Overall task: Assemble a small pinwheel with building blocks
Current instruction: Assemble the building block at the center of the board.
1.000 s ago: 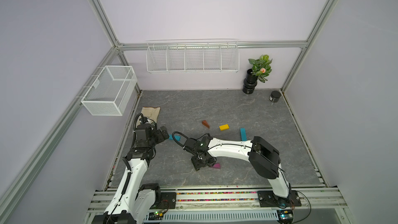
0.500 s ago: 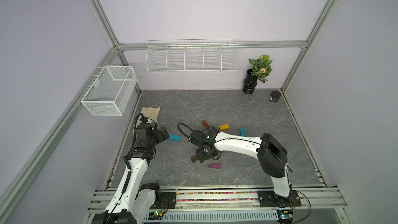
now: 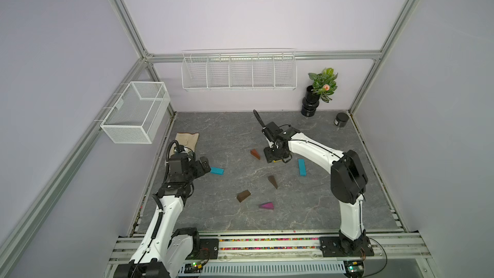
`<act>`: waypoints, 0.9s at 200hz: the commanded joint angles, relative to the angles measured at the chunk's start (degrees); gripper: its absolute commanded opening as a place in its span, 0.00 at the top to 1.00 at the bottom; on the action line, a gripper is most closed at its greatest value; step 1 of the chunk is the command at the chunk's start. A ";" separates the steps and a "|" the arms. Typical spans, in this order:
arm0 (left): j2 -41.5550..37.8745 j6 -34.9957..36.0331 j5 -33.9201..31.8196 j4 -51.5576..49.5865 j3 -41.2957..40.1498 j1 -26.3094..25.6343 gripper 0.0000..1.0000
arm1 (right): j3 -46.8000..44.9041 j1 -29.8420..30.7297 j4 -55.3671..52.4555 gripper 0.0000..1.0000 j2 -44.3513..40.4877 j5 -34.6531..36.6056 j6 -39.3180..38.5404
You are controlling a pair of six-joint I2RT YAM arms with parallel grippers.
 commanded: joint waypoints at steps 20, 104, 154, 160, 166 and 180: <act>0.88 0.07 1.96 1.08 1.07 -0.18 0.00 | 8.86 -2.78 -1.77 0.44 8.98 -1.96 -6.72; 1.44 0.16 4.49 2.93 0.46 -0.18 0.00 | 23.16 -5.99 -8.13 0.45 19.84 -2.46 -10.50; 1.60 0.02 4.85 3.29 0.28 -0.19 0.00 | 20.35 -6.48 -8.69 0.43 20.03 -3.74 -11.43; 1.64 -0.05 4.99 3.28 0.29 -0.17 0.00 | 19.73 -6.60 -8.39 0.43 19.80 -4.18 -11.58; 1.74 -0.06 5.07 3.39 0.28 -0.19 0.00 | 19.39 -6.68 -8.27 0.42 19.60 -4.56 -11.71; 1.90 -0.06 5.21 3.37 0.28 -0.17 0.00 | 19.11 -6.84 -8.73 0.41 19.61 -4.69 -11.87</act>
